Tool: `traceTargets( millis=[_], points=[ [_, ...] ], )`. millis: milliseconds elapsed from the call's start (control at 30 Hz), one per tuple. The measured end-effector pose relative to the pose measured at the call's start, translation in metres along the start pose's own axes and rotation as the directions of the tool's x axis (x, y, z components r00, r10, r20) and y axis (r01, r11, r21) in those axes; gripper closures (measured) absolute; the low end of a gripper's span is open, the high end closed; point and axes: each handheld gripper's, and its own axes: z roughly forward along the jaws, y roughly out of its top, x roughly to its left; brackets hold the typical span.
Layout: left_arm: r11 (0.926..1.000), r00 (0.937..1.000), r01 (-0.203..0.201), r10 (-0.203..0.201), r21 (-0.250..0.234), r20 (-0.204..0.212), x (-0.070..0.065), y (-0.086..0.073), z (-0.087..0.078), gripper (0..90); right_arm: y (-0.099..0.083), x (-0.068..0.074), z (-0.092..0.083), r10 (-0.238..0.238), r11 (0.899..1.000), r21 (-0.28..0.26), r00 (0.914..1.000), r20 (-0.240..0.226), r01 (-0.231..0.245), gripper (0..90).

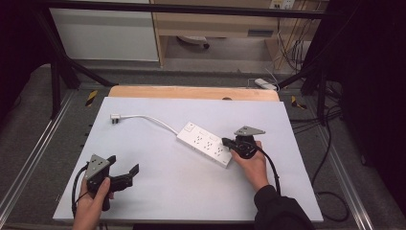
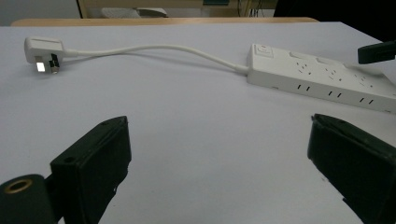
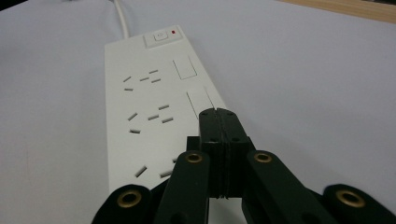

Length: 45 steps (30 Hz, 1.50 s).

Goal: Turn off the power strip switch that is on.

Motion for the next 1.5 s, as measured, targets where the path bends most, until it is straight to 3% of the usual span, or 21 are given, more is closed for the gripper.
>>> traceTargets(
  millis=[400, 767, 1067, 1133, 1300, 1500],
  points=[
    [1.0000, 0.9999, -0.005, 0.005, 0.007, -0.010, 0.000, 0.000, 0.000, 6.2, 0.005, -0.001, -0.006, 0.032, 0.999, -0.040, 0.9995, -0.001, -0.032, 74.7],
    [0.9999, 0.9999, -0.011, 0.011, 0.010, 0.001, 0.000, -0.001, 0.000, 6.2, 0.016, 0.002, -0.008, 0.079, 0.995, -0.071, 0.9955, 0.052, -0.075, 34.7],
    [0.9999, 0.9999, -0.013, 0.012, 0.010, 0.009, 0.000, -0.001, -0.001, 6.2, 0.026, 0.003, -0.010, 0.067, 0.993, -0.099, 0.9925, 0.102, -0.057, 12.8],
    [0.9999, 0.9999, -0.013, 0.013, 0.010, 0.009, 0.000, -0.001, -0.001, 6.2, 0.027, 0.004, -0.010, 0.050, 0.995, -0.094, 0.9914, 0.121, -0.039, 11.1],
    [0.9998, 0.9999, -0.013, 0.013, 0.014, 0.005, 0.000, -0.001, -0.001, 6.1, 0.031, 0.003, -0.015, 0.053, 0.995, -0.089, 0.9926, 0.109, -0.043, 4.1],
    [0.9996, 0.9998, -0.021, 0.021, 0.016, 0.002, 0.000, -0.001, -0.001, 6.1, 0.032, 0.001, -0.024, 0.055, 0.994, -0.101, 0.9935, 0.100, -0.045, 2.7]
  ],
)
